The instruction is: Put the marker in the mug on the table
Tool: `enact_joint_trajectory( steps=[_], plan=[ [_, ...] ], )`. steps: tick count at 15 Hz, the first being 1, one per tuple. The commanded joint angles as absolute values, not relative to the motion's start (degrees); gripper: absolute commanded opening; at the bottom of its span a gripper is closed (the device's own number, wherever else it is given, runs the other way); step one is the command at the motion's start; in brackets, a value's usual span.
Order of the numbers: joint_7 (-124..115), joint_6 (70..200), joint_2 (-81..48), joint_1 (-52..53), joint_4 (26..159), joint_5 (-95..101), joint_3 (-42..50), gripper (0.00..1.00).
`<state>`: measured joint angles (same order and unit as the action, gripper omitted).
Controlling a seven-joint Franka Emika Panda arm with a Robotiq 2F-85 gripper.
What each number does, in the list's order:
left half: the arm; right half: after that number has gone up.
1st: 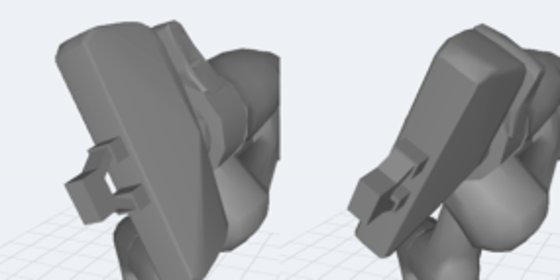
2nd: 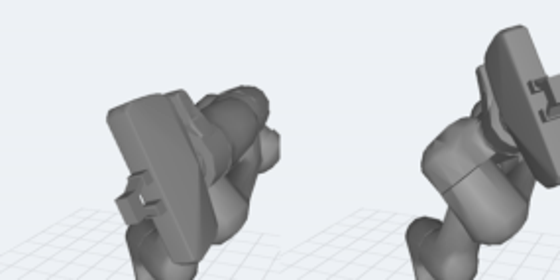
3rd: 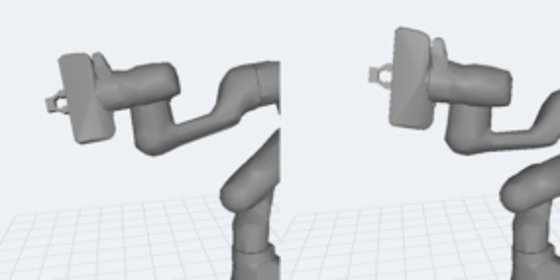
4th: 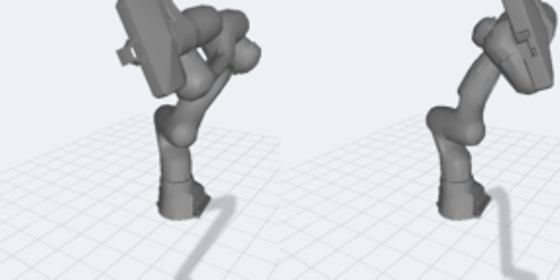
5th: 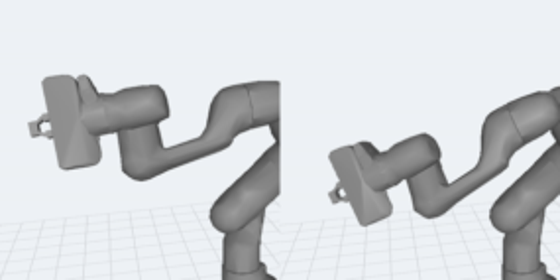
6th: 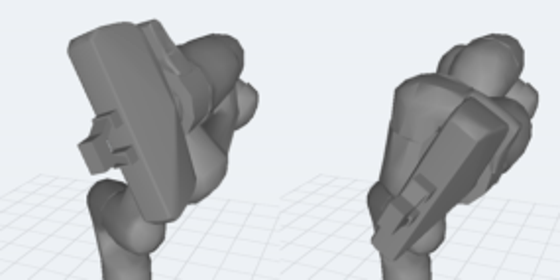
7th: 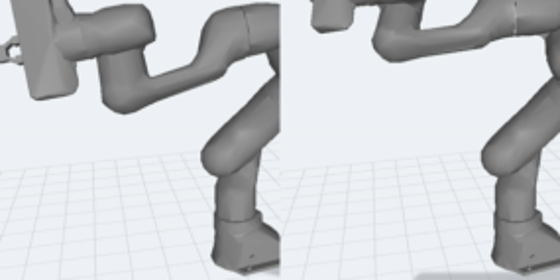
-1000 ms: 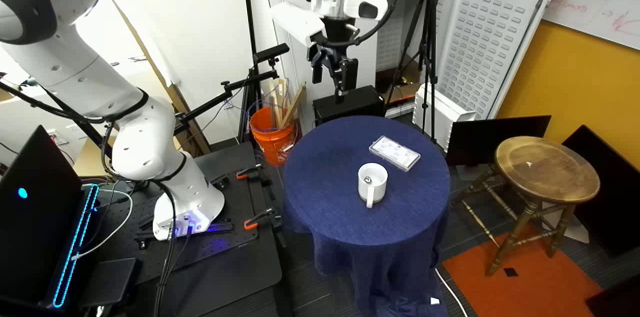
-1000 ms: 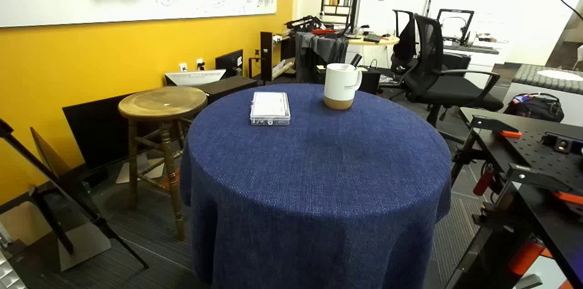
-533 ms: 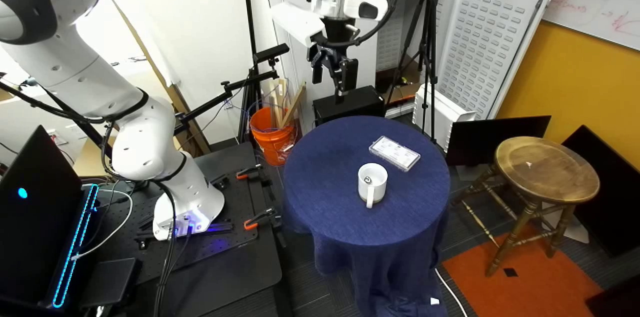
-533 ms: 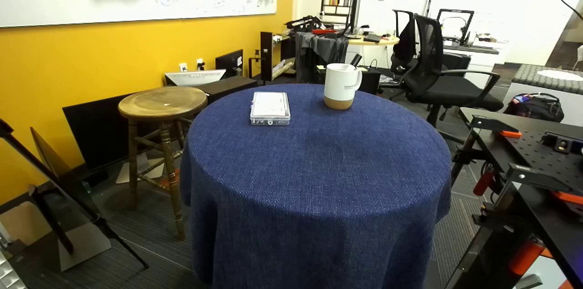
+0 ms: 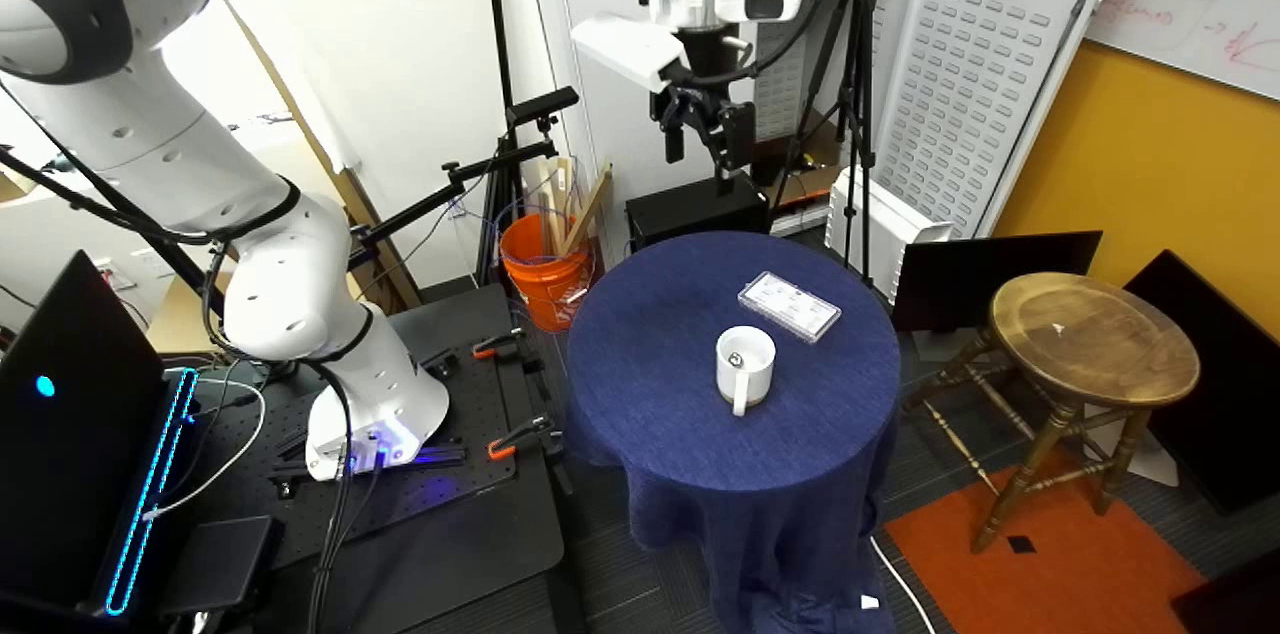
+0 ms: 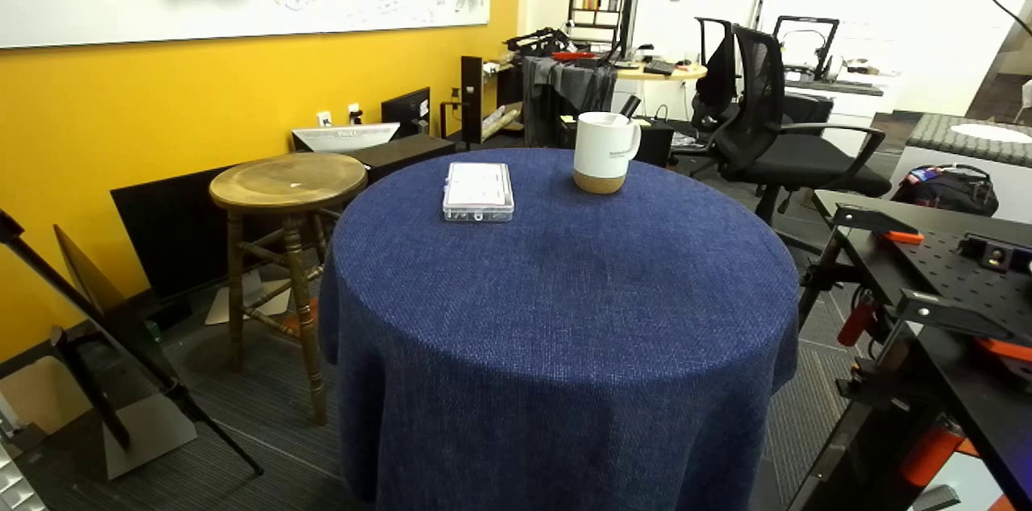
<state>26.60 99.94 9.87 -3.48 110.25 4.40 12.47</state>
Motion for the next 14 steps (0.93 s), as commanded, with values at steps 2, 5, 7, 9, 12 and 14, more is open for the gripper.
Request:
enact_joint_trajectory(
  steps=[2,5,7,9,12,14],
  plan=[
    [26.3,104.5,4.8,-4.6,109.1,6.8,11.0,1.00],
    [27.0,105.5,2.3,-5.2,109.8,9.7,11.0,1.00],
    [27.9,106.8,1.3,-5.7,110.6,10.7,11.1,1.00],
    [29.3,109.6,0.1,-6.4,111.5,9.9,11.3,1.00],
    [32.1,114.9,-1.7,-7.4,113.3,9.0,11.2,1.00],
    [33.2,117.3,-2.9,-8.0,114.2,8.5,11.1,1.00]
  ],
)
